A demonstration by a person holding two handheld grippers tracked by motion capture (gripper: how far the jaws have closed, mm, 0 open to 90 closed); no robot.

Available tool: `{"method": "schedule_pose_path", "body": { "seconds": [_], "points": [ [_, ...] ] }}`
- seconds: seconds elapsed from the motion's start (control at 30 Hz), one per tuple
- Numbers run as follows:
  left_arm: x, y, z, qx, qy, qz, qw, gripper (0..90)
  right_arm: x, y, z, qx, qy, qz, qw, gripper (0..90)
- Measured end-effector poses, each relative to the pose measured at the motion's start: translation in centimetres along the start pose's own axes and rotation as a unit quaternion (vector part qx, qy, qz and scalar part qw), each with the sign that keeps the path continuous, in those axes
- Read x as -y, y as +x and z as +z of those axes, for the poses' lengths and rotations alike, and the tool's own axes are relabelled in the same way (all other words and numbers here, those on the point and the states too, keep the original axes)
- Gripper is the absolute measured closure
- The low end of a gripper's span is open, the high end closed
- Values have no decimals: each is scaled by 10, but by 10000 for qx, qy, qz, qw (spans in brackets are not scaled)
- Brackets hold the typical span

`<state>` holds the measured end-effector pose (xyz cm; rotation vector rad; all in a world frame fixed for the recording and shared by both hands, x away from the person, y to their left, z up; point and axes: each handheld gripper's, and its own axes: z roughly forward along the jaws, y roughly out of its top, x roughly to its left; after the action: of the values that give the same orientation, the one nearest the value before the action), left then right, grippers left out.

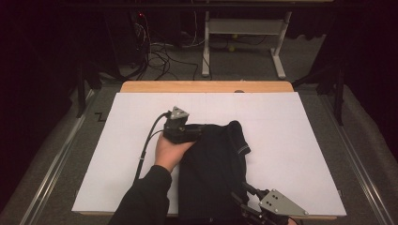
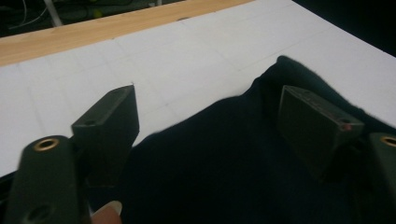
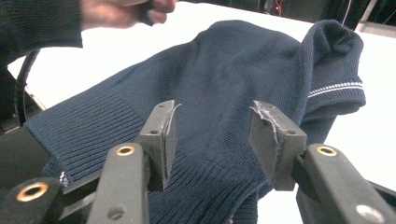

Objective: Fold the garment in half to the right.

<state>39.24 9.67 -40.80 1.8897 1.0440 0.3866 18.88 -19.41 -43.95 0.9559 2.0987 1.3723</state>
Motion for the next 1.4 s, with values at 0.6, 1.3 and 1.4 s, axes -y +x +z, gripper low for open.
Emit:
{"method": "schedule_pose_path", "body": {
  "seconds": [0.6,1.3,1.4],
  "points": [
    [87,63,-78,77,-392,-314,9987,138,-13,-13,21,32,138,-45,9999,539],
    [134,67,-120,-148,-486,-175,9986,0,-78,-37,114,252,1027,-498,9931,900],
    [137,68,-124,-169,-527,-237,9982,0,-79,-43,129,502,1286,-597,9886,900]
  ]
}}
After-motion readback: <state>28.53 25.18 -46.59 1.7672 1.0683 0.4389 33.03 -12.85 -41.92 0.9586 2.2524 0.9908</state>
